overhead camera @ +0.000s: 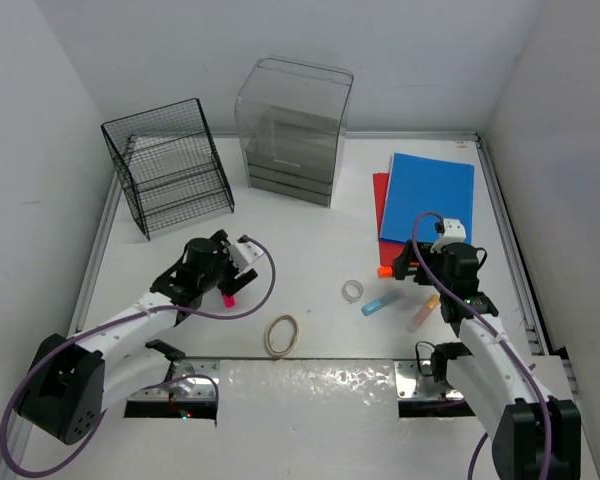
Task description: Organize the desk
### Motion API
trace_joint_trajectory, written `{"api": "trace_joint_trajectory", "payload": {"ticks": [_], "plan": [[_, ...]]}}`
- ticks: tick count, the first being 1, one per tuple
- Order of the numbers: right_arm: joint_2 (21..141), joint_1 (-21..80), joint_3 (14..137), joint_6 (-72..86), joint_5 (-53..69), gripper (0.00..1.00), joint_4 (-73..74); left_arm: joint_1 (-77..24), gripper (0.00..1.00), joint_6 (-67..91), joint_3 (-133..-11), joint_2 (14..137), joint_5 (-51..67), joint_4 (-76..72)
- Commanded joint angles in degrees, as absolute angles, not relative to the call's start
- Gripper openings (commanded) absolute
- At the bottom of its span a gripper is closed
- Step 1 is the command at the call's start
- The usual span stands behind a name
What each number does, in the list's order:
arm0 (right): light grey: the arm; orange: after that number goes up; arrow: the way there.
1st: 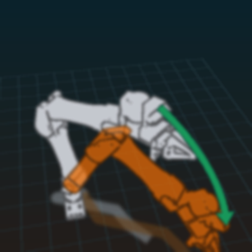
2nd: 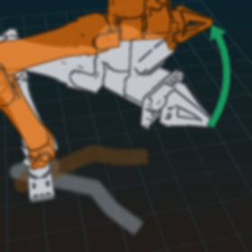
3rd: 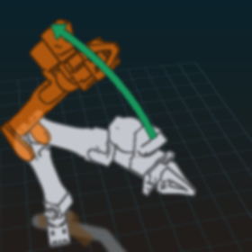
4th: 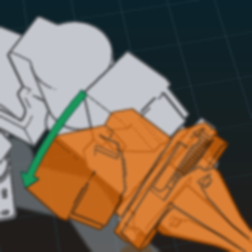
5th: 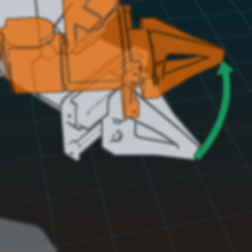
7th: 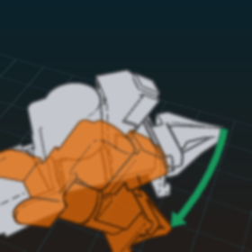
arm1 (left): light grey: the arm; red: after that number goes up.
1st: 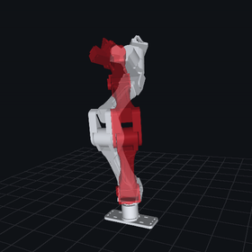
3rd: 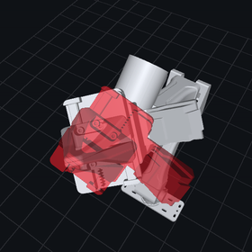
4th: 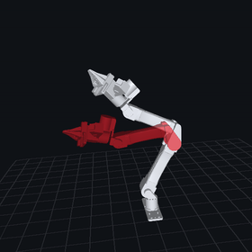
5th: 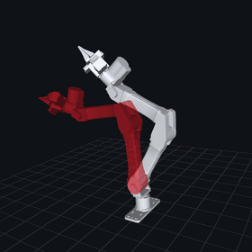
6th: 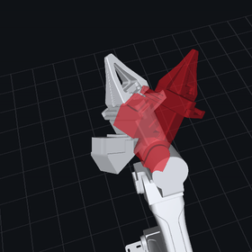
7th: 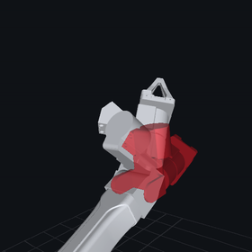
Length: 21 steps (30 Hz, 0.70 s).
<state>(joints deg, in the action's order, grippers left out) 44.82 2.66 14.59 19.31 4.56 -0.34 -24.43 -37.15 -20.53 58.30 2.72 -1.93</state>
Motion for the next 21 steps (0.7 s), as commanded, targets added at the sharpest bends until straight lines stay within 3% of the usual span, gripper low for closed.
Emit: {"api": "trace_joint_trajectory", "payload": {"ticks": [1,7,13,19,21], "plan": [[44.74,2.64,14.85,19.86,4.13,0.99,-1.58,-24.70,0.84,-35.51,-20.83,58.27,1.85,-5.36],[43.16,2.64,14.33,21.70,3.35,0.99,-2.37,-24.61,0.84,-37.70,-21.27,58.36,2.12,-3.86],[41.22,2.64,14.06,23.29,5.09,0.99,-6.41,-24.61,0.84,-35.68,-24.86,58.10,-9.13,-5.63],[42.62,2.64,14.85,25.93,10.18,0.99,-18.96,-24.43,0.84,-49.12,-28.56,54.58,-13.69,1.04],[44.03,2.72,16.16,25.58,17.03,0.90,-26.78,-23.56,0.84,-48.44,-29.70,55.45,-16.60,1.93]]}}
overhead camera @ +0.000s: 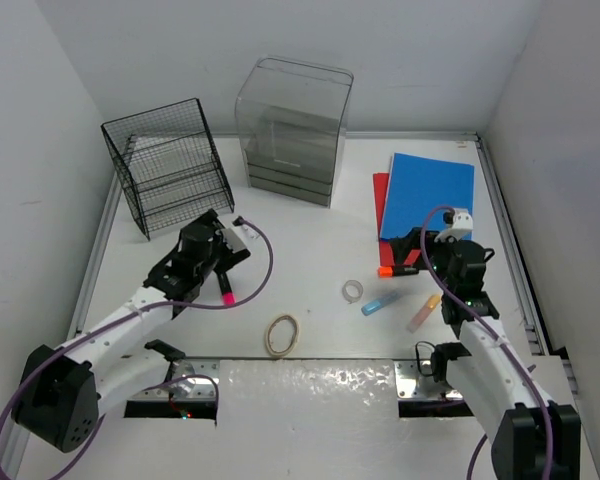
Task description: Organize the desk
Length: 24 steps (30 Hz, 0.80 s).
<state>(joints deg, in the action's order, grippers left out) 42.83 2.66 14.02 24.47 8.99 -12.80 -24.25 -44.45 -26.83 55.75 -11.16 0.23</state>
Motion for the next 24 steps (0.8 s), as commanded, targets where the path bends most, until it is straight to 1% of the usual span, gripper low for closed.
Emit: {"api": "trace_joint_trajectory", "payload": {"ticks": [1,2,3,4,5,6,7,8,9,11,12,13,14,15,17,20,21,22,24], "plan": [[46.64,3.07,19.57,25.05,18.62,0.86,-27.85,-22.86,0.84,-47.21,-31.53,56.68,-17.48,2.28],[48.24,5.25,22.21,23.48,18.98,0.77,-24.38,-21.98,0.84,-45.63,-32.94,57.30,-16.79,3.33],[49.82,7.36,25.46,17.12,15.94,0.74,-20.95,-20.41,0.84,-42.48,-35.57,57.83,-16.00,4.21],[51.49,10.69,32.01,12.79,11.73,0.72,-17.44,-19.96,0.84,-41.06,-36.64,58.88,-14.87,5.52],[54.90,19.08,34.86,7.52,6.38,0.69,-12.36,-19.78,0.84,-39.65,-37.69,59.23,-14.51,5.89],[56.93,23.42,39.50,-3.06,-3.50,0.69,-11.44,-19.43,0.84,-37.29,-39.97,60.02,-13.98,6.76],[59.04,27.47,41.38,-7.43,-7.43,0.69,-11.43,-19.16,0.84,-35.96,-41.30,60.38,-12.67,7.46],[63.33,33.43,42.79,-11.47,-10.17,0.68,-12.82,-18.90,0.84,-34.64,-42.87,60.82,-12.05,8.25],[65.54,35.05,44.11,-17.87,-12.89,0.66,-14.40,-18.11,0.84,-31.84,-46.02,61.60,-11.43,9.65],[72.03,38.22,45.88,-23.26,-13.27,0.62,-21.13,-16.88,0.84,-28.58,-49.20,62.31,-9.41,11.15],[74.33,38.75,46.49,-29.38,-12.40,0.57,-23.36,-16.44,0.84,-25.87,-52.09,62.92,-8.10,13.16],[76.70,39.98,46.93,-32.14,-12.22,0.54,-26.69,-16.35,0.84,-24.97,-53.42,63.19,-7.83,14.23],[81.69,40.77,47.54,-36.78,-12.56,0.50,-27.85,-15.83,0.84,-23.48,-55.35,63.89,-7.56,16.15],[84.26,41.39,49.55,-38.74,-13.26,0.44,-28.82,-15.39,0.85,-22.60,-56.33,64.07,-7.38,16.95],[91.88,43.32,51.93,-43.48,-15.11,0.44,-30.67,-13.72,0.86,-20.23,-57.74,64.16,-7.73,17.84],[98.94,44.38,56.85,-48.23,-16.70,0.46,-33.04,-12.57,0.87,-17.42,-58.18,63.90,-13.43,17.06],[103.05,44.56,59.91,-49.12,-17.31,0.47,-33.13,-12.39,0.87,-17.05,-57.92,63.55,-16.67,15.75],[104.92,44.91,61.59,-49.91,-18.71,0.51,-33.05,-12.31,0.88,-16.62,-57.75,63.46,-18.35,15.12],[109.48,45.44,65.80,-51.76,-19.95,0.55,-33.05,-12.22,0.88,-16.09,-57.39,63.46,-21.95,13.98]]}}
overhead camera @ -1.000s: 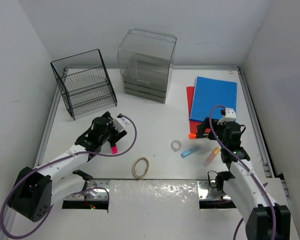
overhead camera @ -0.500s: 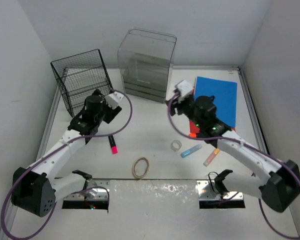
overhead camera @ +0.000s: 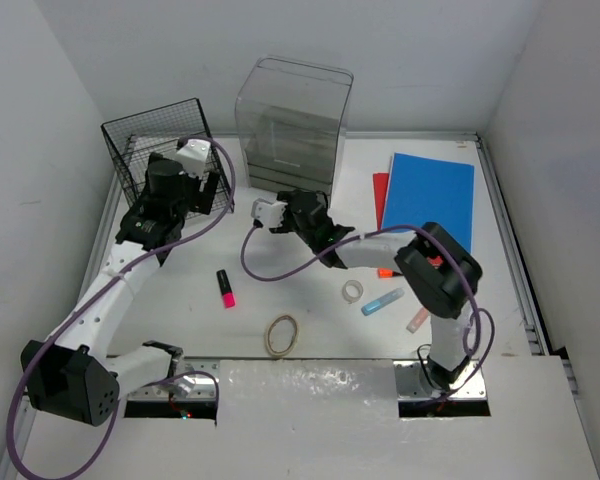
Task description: Organize the desk
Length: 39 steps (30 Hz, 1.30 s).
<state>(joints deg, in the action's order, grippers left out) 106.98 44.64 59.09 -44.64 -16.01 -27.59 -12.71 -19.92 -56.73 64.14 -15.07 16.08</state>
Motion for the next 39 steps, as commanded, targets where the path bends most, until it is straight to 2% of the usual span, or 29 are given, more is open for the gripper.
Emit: {"api": "trace_joint_trajectory", "payload": {"ticks": [1,10,19,39], "plan": [[110.82,45.70,67.31,-52.38,-20.13,0.57,-32.00,-12.22,0.88,-16.08,-57.31,63.46,-22.67,13.71],[124.70,46.23,83.40,-56.51,-26.62,0.59,-23.74,-12.92,0.88,-18.89,-55.28,66.00,-24.43,11.07],[132.09,46.23,93.59,-62.30,-30.23,0.58,-21.18,-13.09,0.88,-19.51,-55.46,66.80,-23.12,11.69],[139.39,45.00,101.25,-64.95,-33.66,0.54,-20.21,-13.10,0.88,-20.74,-55.20,64.78,-22.94,11.51]]}}
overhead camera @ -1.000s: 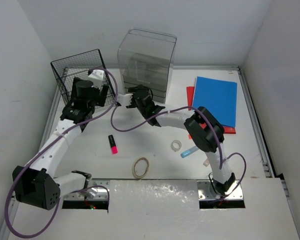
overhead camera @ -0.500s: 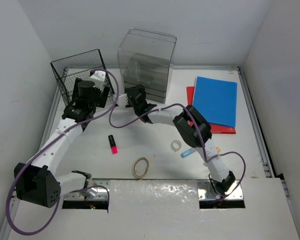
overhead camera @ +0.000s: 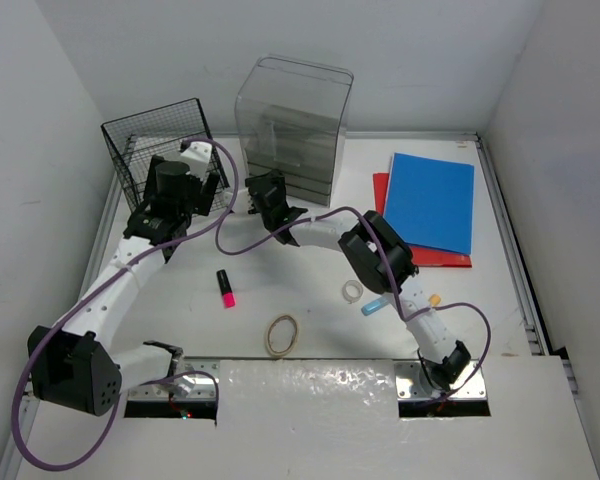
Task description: Organize the desk
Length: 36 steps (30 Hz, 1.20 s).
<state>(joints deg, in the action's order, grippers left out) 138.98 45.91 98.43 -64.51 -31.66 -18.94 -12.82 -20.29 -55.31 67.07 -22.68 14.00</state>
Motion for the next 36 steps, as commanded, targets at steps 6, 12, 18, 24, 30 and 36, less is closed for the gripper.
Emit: {"api": "trace_joint_trajectory", "payload": {"ticks": [6,12,18,24,30,36], "plan": [[140.18,44.74,101.43,-64.86,-34.36,0.36,-20.30,-13.10,0.88,-21.00,-54.67,64.25,-23.38,10.72],[139.49,44.74,97.57,-64.60,-35.25,0.17,-23.02,-13.01,0.88,-21.27,-54.76,64.77,-23.73,10.55],[136.85,45.61,93.96,-62.23,-35.95,0.00,-24.78,-12.92,0.88,-21.44,-54.84,65.30,-23.82,10.72],[133.42,48.25,87.37,-59.42,-35.59,0.00,-27.42,-12.92,0.88,-21.53,-54.84,65.04,-24.08,10.72],[128.68,52.03,80.52,-57.22,-37.44,0.00,-30.14,-12.92,0.88,-21.62,-54.67,64.78,-23.73,10.72],[124.55,54.67,72.62,-54.85,-39.72,0.00,-31.99,-12.92,0.88,-21.80,-54.49,64.42,-23.64,10.63]]}}
